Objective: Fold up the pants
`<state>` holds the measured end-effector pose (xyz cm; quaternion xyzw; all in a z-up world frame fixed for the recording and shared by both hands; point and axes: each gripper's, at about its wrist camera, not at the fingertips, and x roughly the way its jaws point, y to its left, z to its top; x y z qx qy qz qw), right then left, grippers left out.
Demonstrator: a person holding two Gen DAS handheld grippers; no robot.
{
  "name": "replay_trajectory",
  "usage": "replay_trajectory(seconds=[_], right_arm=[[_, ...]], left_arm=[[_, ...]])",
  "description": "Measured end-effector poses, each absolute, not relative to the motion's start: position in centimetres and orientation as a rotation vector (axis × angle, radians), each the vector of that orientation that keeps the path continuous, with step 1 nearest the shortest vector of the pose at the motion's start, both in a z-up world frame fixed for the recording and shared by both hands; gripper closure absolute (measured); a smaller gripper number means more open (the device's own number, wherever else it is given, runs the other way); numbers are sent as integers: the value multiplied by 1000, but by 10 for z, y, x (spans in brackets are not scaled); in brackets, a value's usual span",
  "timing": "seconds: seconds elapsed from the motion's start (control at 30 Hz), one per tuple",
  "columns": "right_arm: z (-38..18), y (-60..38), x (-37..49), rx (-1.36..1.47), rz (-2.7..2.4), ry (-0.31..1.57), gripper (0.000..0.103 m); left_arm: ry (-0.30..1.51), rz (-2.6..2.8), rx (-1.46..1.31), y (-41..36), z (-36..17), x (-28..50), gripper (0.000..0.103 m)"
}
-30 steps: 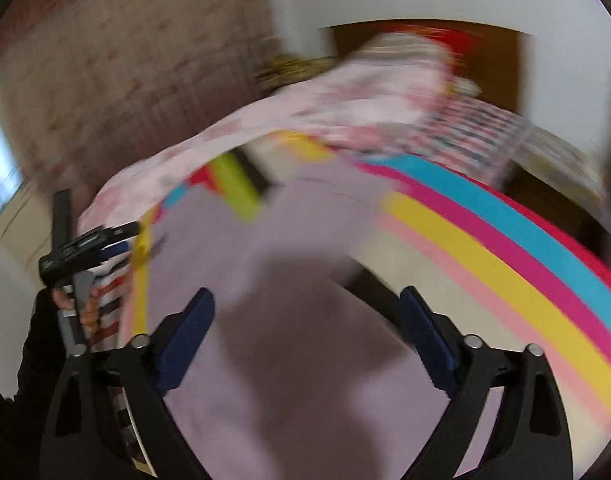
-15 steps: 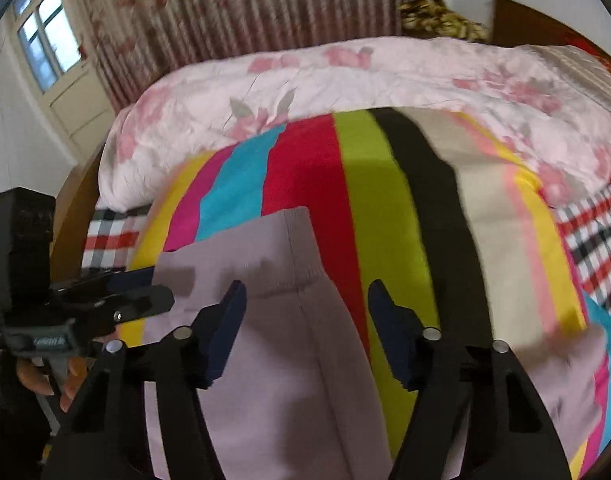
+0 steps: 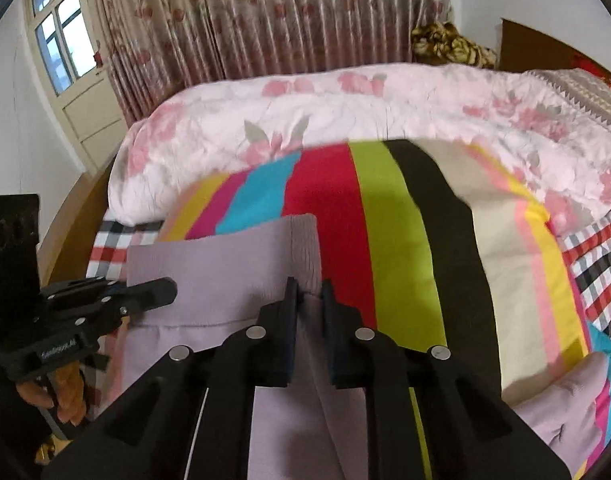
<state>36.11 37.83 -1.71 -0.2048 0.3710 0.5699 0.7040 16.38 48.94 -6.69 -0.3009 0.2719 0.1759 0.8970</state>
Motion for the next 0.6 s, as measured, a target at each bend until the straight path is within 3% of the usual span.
replay_trajectory(seconds=[0.17,0.23,0.27,0.3,0.33,0.37,0.4,0.6], right_arm=[[-34,400,362,-504,1195,864,89],[-45,403,365,-496,1169,897,85],[-45,402,368,-469,1167,913,76],[-42,400,371,-437,1170,945,59],[-36,395,375,-398,1172,972,48],[-27,387,377,-358,1182,977,34],[-15,376,378,-316,1203,961,34],[28,242,423,-162,1027,887,34]], left_arm=[[639,409,-629,503,-82,176,98],[675,432,-639,506,-96,180,91],[674,440,-646,507,-99,179,90],[666,466,-648,507,-98,176,80],[664,511,-639,507,-95,173,58],[662,573,-623,507,-90,170,42],[644,661,-594,504,-79,164,17],[566,518,-451,457,-33,158,2]])
